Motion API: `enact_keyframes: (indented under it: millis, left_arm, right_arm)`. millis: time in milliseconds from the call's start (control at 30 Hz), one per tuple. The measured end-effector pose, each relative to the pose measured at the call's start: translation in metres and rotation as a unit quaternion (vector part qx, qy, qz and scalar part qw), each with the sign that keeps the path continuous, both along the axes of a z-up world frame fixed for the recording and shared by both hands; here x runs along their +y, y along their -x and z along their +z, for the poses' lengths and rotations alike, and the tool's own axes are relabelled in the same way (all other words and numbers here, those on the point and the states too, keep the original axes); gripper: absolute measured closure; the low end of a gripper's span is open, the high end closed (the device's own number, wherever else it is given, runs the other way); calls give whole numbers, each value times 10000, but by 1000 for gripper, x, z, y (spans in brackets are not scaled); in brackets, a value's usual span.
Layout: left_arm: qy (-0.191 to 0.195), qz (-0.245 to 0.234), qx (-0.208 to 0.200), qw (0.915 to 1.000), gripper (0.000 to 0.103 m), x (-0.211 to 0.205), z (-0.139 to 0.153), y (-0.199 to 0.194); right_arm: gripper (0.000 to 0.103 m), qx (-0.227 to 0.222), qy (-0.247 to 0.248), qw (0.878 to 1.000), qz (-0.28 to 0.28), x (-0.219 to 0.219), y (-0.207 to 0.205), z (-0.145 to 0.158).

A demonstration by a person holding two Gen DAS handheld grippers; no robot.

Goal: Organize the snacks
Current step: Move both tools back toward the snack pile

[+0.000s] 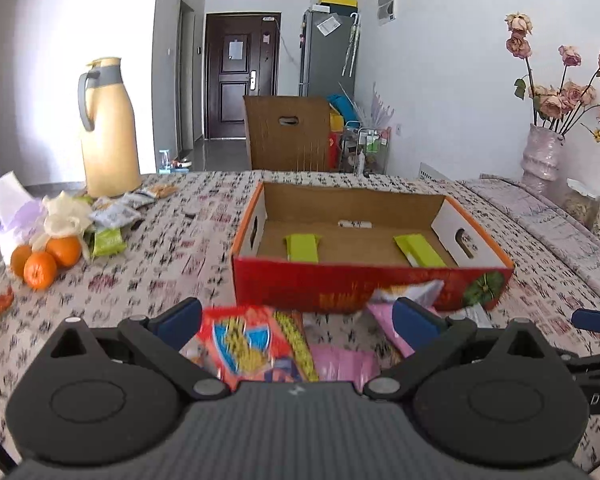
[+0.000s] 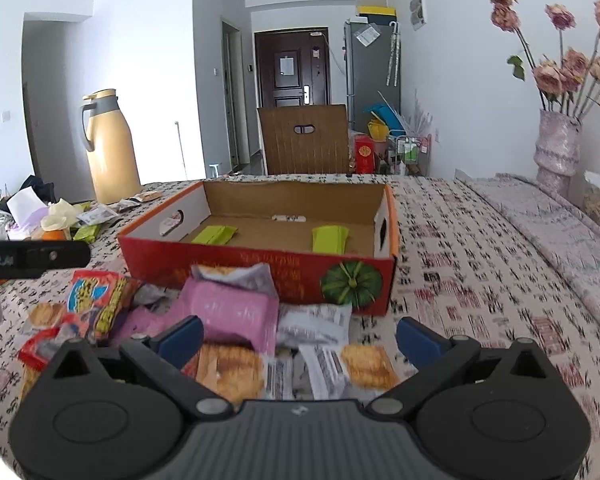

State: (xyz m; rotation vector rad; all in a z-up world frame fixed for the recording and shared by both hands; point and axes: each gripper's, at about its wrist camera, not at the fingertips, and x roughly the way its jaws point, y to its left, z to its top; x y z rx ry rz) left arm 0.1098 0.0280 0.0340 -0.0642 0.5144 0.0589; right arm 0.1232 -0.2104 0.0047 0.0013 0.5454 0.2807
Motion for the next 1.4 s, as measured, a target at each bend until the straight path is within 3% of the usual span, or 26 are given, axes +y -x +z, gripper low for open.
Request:
enact_keyframes:
  millis: [267, 533, 1133, 1267, 1333, 1400]
  left_arm:
    - [157, 108, -105, 9998, 0, 3, -23, 33]
    - [273, 103, 157, 9995, 0, 0, -41, 47]
    - [309, 122, 333, 9989, 0, -3, -49, 51]
    - [302, 117, 357, 9988, 0, -3, -50, 50]
    - [299, 118, 366, 9988, 0, -3, -50, 49]
    - [304, 125, 370, 9988, 0, -3, -50, 49]
  right_arm:
    - [0, 191, -61, 9997, -164, -17, 18, -22]
    - [0, 382, 106, 9990, -188, -21, 32, -39]
    - [0, 790, 516, 9953, 201, -4, 20, -65]
    - [1, 666, 429, 9967, 173, -3, 21, -69]
    - [11, 560, 397, 9975, 184, -2, 23, -69]
    - [29, 462, 358, 9979, 279, -1, 27, -68]
